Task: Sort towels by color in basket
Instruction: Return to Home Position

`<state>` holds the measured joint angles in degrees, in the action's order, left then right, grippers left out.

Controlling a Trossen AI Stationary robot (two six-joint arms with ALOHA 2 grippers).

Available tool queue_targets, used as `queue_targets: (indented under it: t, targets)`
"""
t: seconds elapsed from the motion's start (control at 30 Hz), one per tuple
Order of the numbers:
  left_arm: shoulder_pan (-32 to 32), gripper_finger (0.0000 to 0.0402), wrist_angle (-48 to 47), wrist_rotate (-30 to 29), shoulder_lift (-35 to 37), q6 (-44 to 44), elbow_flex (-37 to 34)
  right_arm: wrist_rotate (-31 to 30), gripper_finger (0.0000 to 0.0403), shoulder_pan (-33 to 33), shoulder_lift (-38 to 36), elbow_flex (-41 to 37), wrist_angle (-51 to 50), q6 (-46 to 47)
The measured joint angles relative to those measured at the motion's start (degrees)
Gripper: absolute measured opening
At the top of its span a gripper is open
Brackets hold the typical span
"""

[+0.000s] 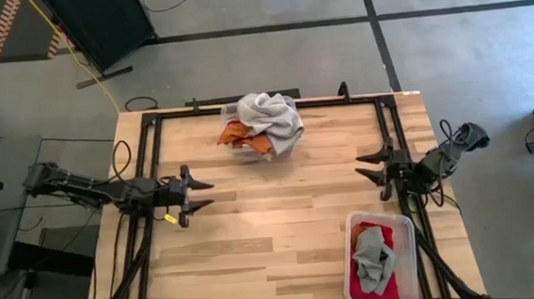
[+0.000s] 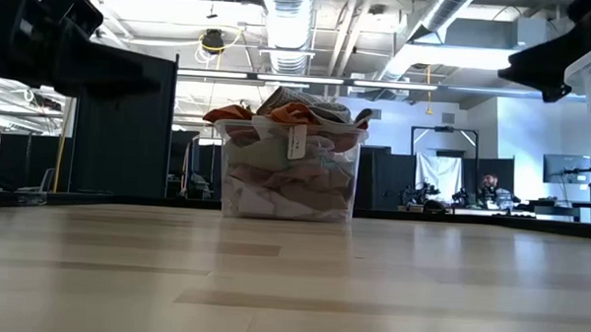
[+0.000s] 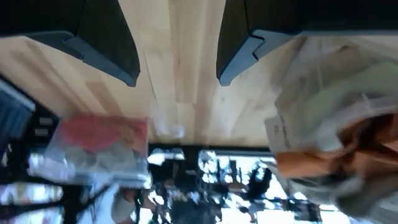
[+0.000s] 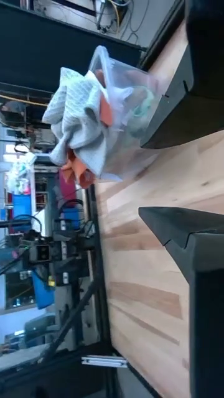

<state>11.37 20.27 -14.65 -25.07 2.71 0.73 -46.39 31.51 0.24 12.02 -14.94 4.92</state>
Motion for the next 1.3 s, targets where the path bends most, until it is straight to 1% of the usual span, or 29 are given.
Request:
queue_targets:
  t: [0.1, 0.2, 0.37, 0.47, 0.63, 0.83, 1.3]
  targets:
    - [-0.9, 0.0204, 0.2, 2.3, -0.1, -2.1, 0.0, 0.0, 0.0188, -1.8, -0.2, -1.8, 2.4, 0.2]
    - [-2.2, 0.0204, 1.2, 2.5, 0.1, -4.6, -0.1, -0.1, 0.0188, -3.8, -0.1, -3.0, 2.6, 2.1]
    - [-3.0, 0.0204, -0.3, 2.5, 0.0, -3.6, -0.1, -0.4, 0.0188, -6.9, -0.1, -3.1, 2.2, 9.2]
    - [-3.0, 0.0204, -2.6, 2.5, 0.0, -2.2, -0.2, -0.2, 0.0188, -7.3, -0.1, -3.1, 1.6, 11.6]
    - [-3.0, 0.0204, -6.6, 2.5, 0.0, 0.3, -0.2, -0.1, 0.0188, -7.3, -0.1, -3.1, -0.8, 11.6]
    - [-2.9, 0.0204, -10.6, 2.5, 0.0, 0.1, -0.3, 0.0, 0.0188, -7.3, -0.1, -3.1, -1.3, 11.6]
    - [-2.9, 0.0204, -14.4, 2.5, 0.0, 0.0, -0.3, 0.0, 0.0188, -7.3, -0.1, -3.1, -1.3, 11.6]
